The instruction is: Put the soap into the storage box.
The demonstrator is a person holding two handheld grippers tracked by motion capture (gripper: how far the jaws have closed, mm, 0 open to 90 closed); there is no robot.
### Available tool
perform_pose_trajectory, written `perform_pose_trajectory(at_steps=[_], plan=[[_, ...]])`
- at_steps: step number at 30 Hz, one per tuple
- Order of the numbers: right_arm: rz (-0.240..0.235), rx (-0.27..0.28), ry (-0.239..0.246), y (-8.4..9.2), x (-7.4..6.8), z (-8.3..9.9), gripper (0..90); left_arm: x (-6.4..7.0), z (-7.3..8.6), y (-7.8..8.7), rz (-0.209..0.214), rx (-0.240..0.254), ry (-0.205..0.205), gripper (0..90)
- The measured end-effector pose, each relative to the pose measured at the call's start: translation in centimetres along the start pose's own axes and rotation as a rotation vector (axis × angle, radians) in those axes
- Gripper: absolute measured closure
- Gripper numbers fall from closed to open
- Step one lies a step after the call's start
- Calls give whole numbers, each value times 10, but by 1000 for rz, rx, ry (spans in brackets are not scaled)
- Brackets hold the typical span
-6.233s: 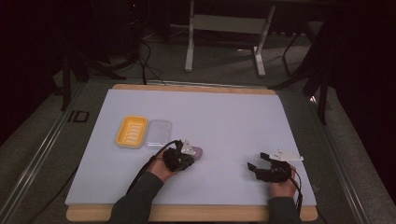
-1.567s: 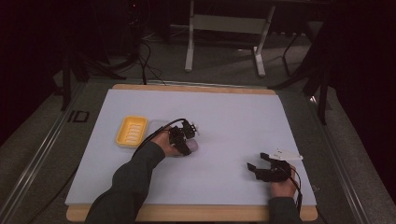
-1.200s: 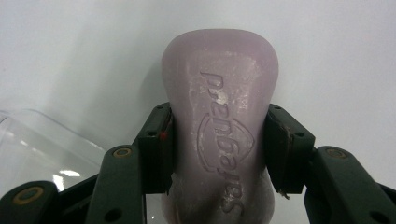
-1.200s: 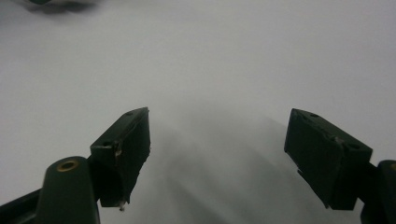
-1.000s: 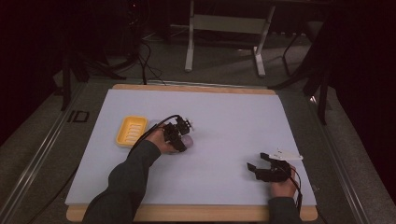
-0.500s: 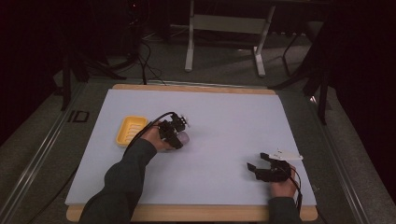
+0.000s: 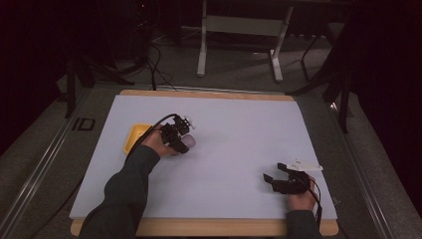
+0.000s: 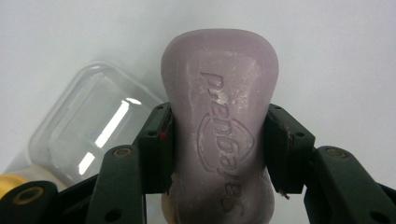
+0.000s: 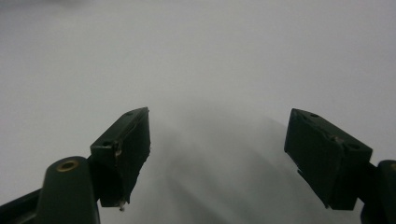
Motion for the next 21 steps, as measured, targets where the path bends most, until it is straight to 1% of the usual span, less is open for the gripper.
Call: perform_pose_trajectory(at_steps=[4,7,11,12,17,21], plan=[[0,0,-1,0,0,0,221,-5,5,2,-4,8,19,498],[0,0,-1,0,0,0,221,-9,9,4,2,17,38,498],[1,0,-1,0,0,0,221,-15,14,8,6,45,80,498],[1,0,-2,0,0,0,221,-17,15,10,2,39,81,498],[1,0,-1,0,0,0,221,-24,21,18,-15,51,111,498],[1,0,0,0,0,0,221,-27,26,21,-20,51,131,498]])
Point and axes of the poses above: each handheld gripper's, and its own axes: y roughly backward along the jaws, z roughly out of its underside, x roughly to its right, the point moved 3 cm from there along -y, roughly forward along the jaws, and after that the axes turned 12 degrees about -x, right-handed, at the moved point
